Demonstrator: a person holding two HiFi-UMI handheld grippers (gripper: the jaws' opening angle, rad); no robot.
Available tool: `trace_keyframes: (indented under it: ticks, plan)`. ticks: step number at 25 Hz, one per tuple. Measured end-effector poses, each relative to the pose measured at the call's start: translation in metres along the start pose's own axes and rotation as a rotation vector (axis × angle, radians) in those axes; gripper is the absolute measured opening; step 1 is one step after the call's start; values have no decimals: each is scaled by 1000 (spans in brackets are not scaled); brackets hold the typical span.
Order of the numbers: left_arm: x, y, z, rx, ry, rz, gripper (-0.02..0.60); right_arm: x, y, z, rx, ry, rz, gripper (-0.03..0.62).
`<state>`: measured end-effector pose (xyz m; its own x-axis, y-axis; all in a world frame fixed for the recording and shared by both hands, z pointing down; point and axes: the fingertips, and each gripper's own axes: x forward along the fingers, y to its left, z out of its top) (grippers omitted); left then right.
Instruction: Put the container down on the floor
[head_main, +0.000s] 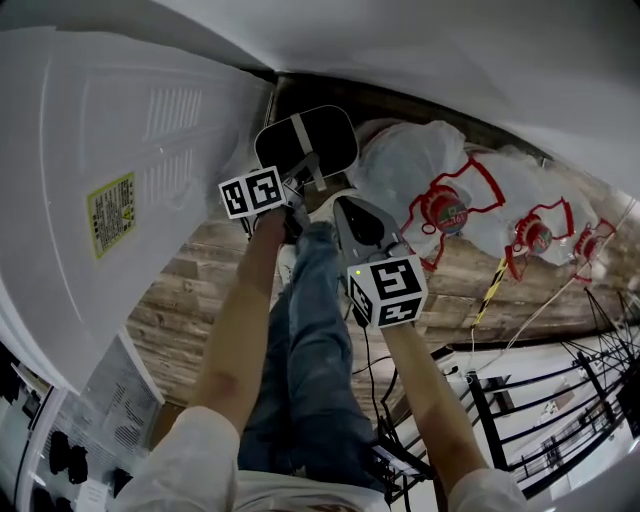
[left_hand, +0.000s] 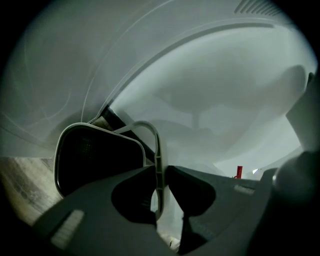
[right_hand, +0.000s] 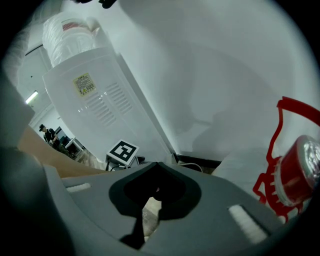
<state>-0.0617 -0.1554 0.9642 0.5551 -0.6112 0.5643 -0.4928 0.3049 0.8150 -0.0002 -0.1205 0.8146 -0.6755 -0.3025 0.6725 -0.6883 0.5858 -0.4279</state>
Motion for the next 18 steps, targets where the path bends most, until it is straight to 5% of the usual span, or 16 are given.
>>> trace_keyframes:
  ticks: [5,18]
  plan:
    - [10,3,-5,54,43,8,78,-3,-5,-3,22,-2,-6,23]
    - [-8,16,-1,68,4,66,83,-6,-2,-7,40,-4,2,23]
